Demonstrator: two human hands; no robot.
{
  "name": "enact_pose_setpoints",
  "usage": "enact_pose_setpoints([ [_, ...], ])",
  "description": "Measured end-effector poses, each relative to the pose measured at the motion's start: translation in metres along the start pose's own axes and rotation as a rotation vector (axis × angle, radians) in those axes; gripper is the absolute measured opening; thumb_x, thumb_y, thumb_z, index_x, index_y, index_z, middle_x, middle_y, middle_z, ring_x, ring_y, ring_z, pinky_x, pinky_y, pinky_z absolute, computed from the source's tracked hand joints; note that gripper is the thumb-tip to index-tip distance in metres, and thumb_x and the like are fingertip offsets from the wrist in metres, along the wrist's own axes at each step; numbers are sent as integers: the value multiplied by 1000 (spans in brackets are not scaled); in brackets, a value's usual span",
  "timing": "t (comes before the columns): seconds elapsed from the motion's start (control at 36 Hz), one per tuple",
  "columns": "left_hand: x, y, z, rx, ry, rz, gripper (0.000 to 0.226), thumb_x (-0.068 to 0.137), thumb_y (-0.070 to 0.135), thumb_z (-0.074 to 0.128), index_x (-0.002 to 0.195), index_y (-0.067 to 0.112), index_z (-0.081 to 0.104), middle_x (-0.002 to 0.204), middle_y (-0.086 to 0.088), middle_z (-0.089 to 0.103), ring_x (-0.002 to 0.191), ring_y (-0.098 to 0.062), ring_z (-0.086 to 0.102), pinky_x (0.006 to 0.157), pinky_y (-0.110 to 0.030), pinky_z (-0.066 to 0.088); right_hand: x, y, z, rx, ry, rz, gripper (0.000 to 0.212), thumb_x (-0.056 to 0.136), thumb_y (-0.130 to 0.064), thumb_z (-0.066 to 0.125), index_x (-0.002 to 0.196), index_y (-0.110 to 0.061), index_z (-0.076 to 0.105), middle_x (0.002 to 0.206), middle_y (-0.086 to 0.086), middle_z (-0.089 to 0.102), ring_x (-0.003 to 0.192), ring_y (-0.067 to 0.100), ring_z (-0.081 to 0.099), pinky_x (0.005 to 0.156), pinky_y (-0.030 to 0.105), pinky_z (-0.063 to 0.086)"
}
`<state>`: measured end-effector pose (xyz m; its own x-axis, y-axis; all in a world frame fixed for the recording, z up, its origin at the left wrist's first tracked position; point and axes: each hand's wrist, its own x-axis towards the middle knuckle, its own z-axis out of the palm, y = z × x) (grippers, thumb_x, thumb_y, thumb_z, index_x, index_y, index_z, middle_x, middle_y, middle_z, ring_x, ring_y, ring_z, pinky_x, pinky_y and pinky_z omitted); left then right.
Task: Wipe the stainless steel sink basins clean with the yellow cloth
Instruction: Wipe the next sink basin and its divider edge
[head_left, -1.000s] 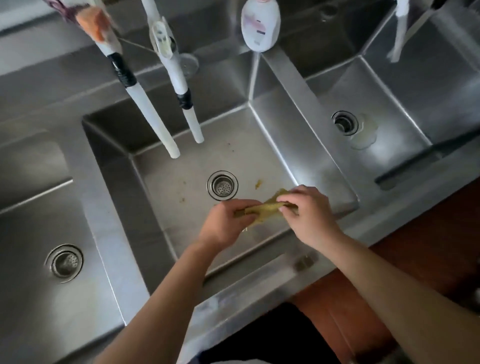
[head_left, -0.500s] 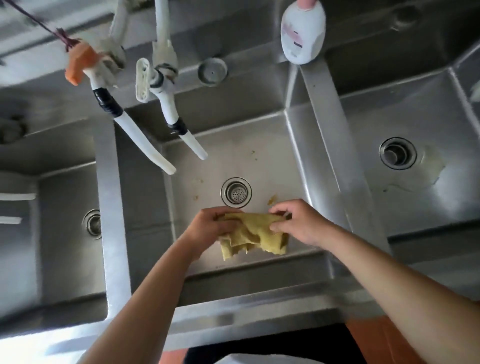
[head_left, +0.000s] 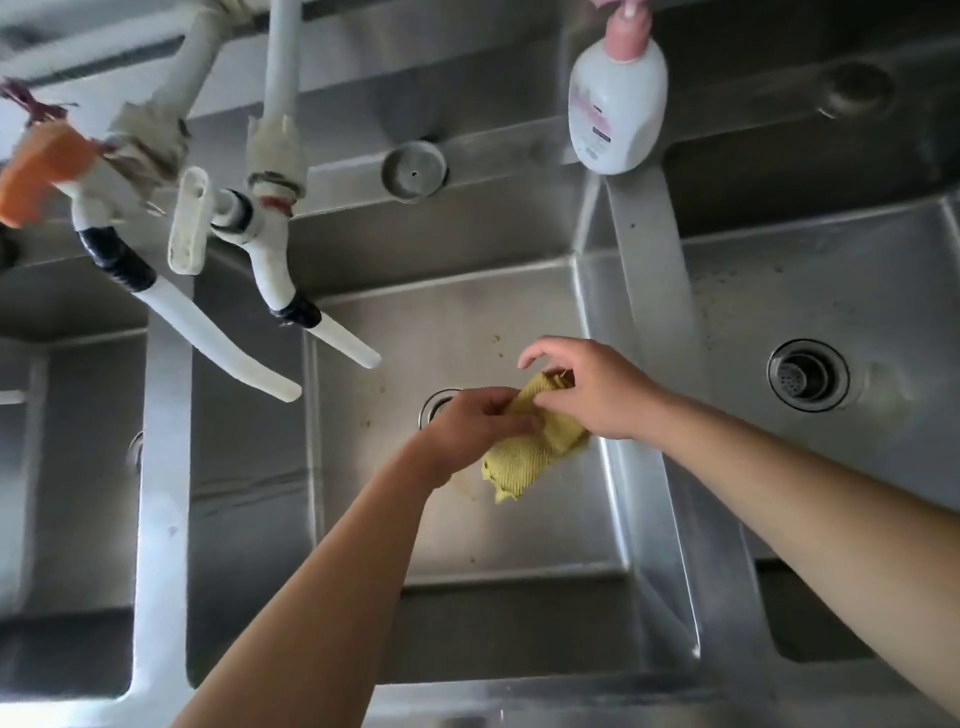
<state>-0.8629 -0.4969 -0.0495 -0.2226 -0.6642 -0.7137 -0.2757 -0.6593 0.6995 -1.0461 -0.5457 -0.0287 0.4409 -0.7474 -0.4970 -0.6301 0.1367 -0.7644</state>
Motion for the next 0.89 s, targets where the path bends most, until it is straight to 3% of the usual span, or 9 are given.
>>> enact_pose_setpoints([
  [0.11,30,-26,-8,17,9,-98,10,86,19,74,95,15,76,77,-1,64,68,-14,55,62,-23,43,22,25,25,-20,91,162,34,87,-29,70,120,-27,62,120,-1,63,106,19,61,89,30,48],
  [0.19,57,-60,-17,57,136,-191,2,80,22,77,80,22,76,65,7,58,65,-13,52,64,-26,41,43,54,52,-104,150,359,45,87,-32,65,130,-23,57,134,2,57,120,26,56,94,32,47],
  [0.28,91,-84,-29,94,310,-207,27,78,15,72,56,29,68,49,15,45,57,-13,43,59,-25,36,64,89,79,-314,53,482,47,88,-29,56,134,-21,50,137,8,50,128,32,47,99,40,46],
  [0.42,149,-62,-54,32,525,-33,5,76,17,67,75,17,72,77,1,61,76,-13,52,63,-26,41,77,137,121,-536,52,527,71,93,-31,45,156,-25,12,163,8,13,149,35,11,116,46,27],
  [0.56,200,-42,-69,435,812,192,35,92,21,48,122,27,66,103,-3,73,93,-24,63,83,-33,50,77,155,152,-534,68,511,86,91,-35,48,156,-30,-7,164,8,-16,151,31,-13,123,47,7],
  [0.61,223,-53,-67,662,764,211,40,98,24,43,136,25,56,133,-6,62,122,-29,55,107,-40,39,77,163,159,-554,78,492,94,88,-32,53,156,-30,-12,162,9,-23,150,31,-19,123,44,2],
  [0.69,238,-90,-48,870,486,101,59,100,35,41,156,26,23,165,1,15,152,-26,10,123,-43,9,78,166,163,-555,115,484,96,88,-32,56,156,-30,-12,163,9,-22,150,33,-18,123,45,2],
  [0.81,220,-127,-16,969,431,171,72,99,38,41,159,25,3,166,3,-6,153,-23,-10,123,-44,-4,86,152,160,-517,117,548,83,94,-36,50,157,-32,-5,165,7,-12,151,33,-12,121,50,7],
  [0.89,198,-141,-1,1053,296,180,84,93,31,48,158,25,-5,165,4,-14,152,-23,-16,123,-47,-3,97,143,148,-253,278,586,70,89,-18,52,152,-31,26,162,5,20,150,28,16,117,52,24],
])
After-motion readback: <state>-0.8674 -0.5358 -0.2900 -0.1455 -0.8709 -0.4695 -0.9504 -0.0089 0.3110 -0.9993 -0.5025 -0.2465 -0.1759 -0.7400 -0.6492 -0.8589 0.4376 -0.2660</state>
